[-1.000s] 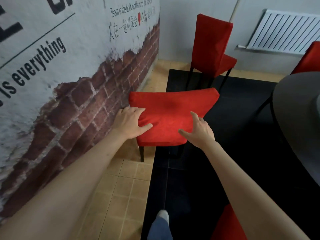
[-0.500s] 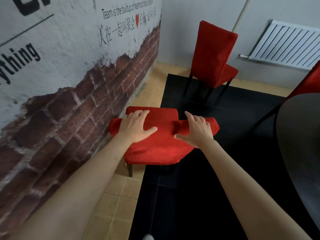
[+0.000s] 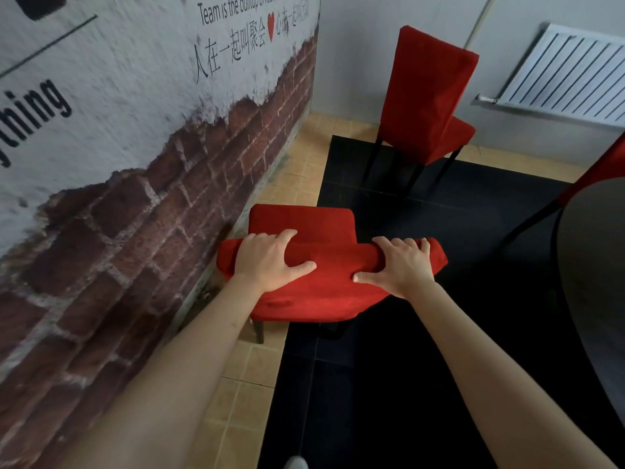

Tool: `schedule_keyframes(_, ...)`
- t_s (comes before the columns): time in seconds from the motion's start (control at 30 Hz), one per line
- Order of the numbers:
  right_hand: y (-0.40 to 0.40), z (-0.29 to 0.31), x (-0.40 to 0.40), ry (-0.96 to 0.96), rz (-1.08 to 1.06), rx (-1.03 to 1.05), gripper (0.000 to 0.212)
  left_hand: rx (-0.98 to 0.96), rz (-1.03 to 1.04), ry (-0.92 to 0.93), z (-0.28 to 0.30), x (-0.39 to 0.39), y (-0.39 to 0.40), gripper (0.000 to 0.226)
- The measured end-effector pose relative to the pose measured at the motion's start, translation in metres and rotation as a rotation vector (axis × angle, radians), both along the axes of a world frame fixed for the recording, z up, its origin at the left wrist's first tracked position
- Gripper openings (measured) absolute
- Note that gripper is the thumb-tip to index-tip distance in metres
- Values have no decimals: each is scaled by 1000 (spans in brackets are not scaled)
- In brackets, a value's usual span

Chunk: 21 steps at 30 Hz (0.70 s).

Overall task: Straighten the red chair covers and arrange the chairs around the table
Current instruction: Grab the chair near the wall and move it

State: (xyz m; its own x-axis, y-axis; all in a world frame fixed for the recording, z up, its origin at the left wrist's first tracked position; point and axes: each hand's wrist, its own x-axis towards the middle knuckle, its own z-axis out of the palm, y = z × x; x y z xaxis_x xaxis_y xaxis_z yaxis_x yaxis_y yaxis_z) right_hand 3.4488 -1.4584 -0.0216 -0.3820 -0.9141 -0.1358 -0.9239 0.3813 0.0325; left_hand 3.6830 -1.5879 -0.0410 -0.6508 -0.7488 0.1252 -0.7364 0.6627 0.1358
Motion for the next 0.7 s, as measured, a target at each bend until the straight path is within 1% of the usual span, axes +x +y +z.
schedule_keyframes(0.2,15,-2,23,5,-84,-10,110,-31,-64,7,-2,11,-1,96)
schedule_keyframes(0.53,52,-11,92,0,-312,-77,105,-50,-266,-18,-2,44,-9,94)
schedule_keyframes(0.7,62,-12,111,-11,-382,-73,103,-51,-311,-9,-6,54,-1,94)
